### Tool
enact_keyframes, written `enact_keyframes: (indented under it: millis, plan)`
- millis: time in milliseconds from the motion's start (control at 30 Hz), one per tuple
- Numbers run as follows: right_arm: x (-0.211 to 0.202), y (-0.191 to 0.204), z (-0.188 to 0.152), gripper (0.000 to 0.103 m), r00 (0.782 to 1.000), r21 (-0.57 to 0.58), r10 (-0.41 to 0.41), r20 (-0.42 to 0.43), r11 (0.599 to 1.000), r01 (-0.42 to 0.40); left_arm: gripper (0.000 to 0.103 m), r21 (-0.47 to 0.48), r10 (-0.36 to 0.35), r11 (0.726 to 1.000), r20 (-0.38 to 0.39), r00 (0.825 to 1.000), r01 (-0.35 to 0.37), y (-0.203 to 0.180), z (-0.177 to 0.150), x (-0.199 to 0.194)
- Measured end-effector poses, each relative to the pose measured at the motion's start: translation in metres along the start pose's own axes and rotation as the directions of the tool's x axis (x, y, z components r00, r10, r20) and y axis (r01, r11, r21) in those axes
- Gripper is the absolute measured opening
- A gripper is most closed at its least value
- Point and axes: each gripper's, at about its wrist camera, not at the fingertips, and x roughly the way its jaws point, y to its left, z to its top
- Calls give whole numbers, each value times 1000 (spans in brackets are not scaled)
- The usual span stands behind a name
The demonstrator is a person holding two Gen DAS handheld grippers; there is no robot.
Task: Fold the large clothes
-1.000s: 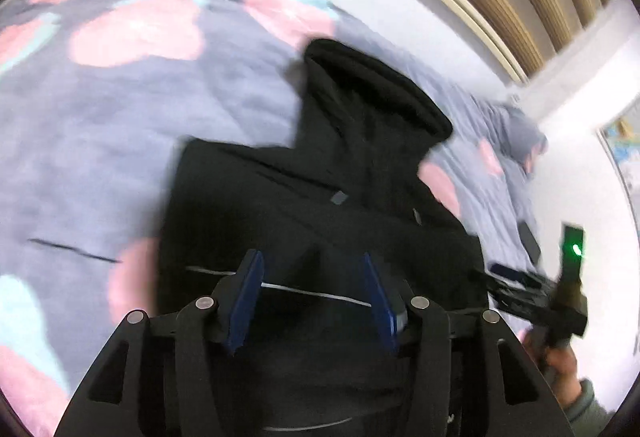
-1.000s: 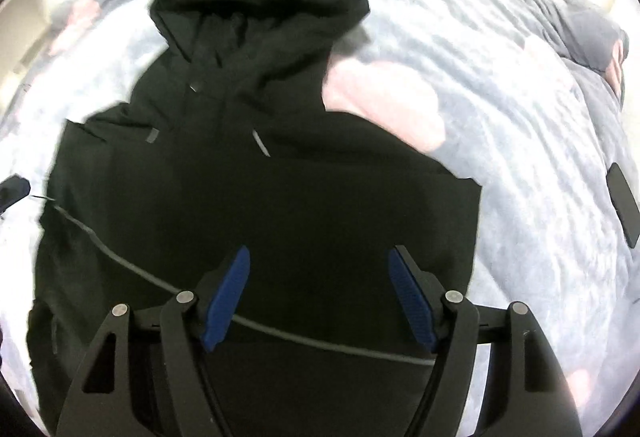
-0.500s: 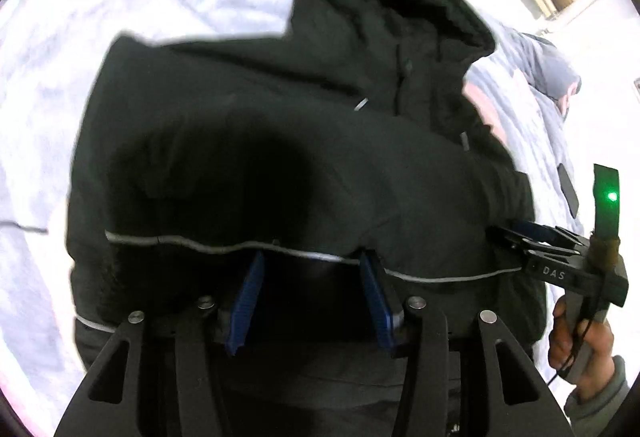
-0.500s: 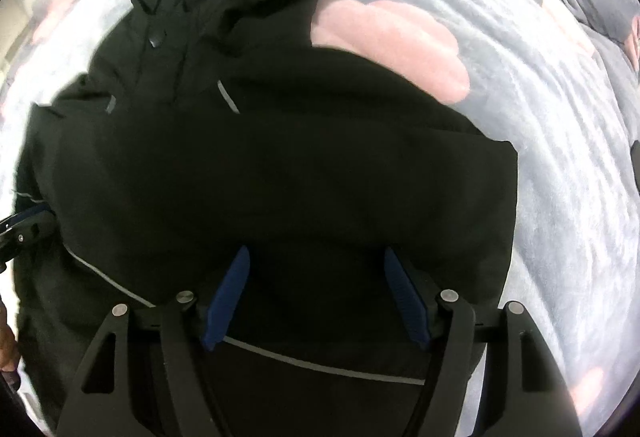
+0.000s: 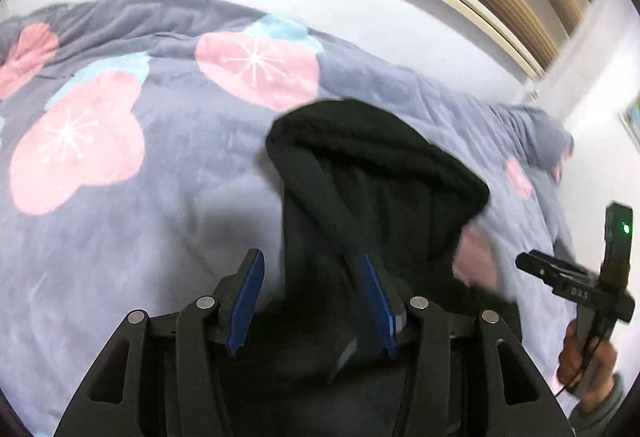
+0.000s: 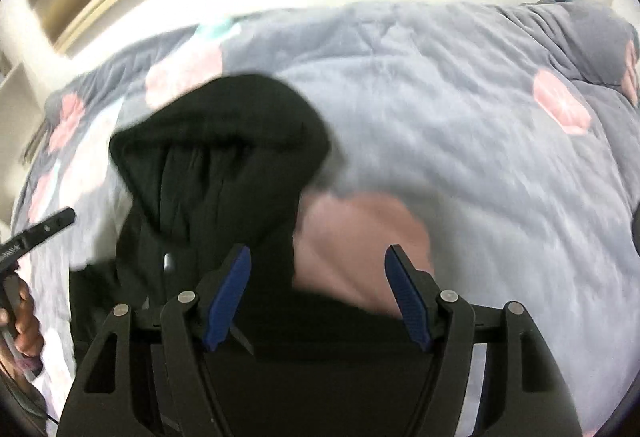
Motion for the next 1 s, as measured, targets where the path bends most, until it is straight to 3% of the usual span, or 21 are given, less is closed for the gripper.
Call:
enact_keyframes:
  millis: [167,300,333,367,400,433,467,567,667,733,800,900,1000]
  plan:
    - [39,-11,33,72,997,105,76,-13,992,-75,52,-64,-7,998,-44,999,4,15,33,47]
    - [85,-14,42,72,993,164,94,-67,983,-82,52,-107,-16,994,-82,997,7,21,45,85]
    - [97,-12,43,62,993,166,90,-82,983,-75,52,-129,-21,992,-88,996,9,24,47,93]
    - [104,-11,44,38,991,167,96,-91,983,-80,52,-154,-21,988,-95,995,6,27,50,102]
    - [107,-12,42,25,990,168,104,-95,982,-87,47,-176,-31,984,-104,994,12,31,53,111]
    - [108,-13,43,12,990,170,109,-90,981,-92,9,-197,-45,980,-100,994,24,36,56,116]
    - [100,-16,43,10,991,174,120,-62,979,-107,7,-217,-70,975,-100,993,47,41,58,118]
    - [73,-23,38,9,988,146,156,24,977,-157,6,-279,-200,941,3,980,193,55,54,94]
    - [82,-25,25,9,989,128,145,5,981,-145,6,-335,-286,898,46,957,284,74,40,82]
    - [109,-30,15,9,989,142,136,-60,982,-127,7,-390,-273,888,-19,962,244,92,28,102]
    - [143,-35,4,10,974,177,168,-151,974,-141,9,-429,-256,885,-123,959,182,103,15,133]
    - [143,-38,6,14,970,189,182,-159,970,-151,11,-455,-292,867,-133,947,203,110,10,145]
    - [122,-39,11,39,973,148,153,-174,981,-128,21,-376,-239,910,-124,963,177,98,17,124]
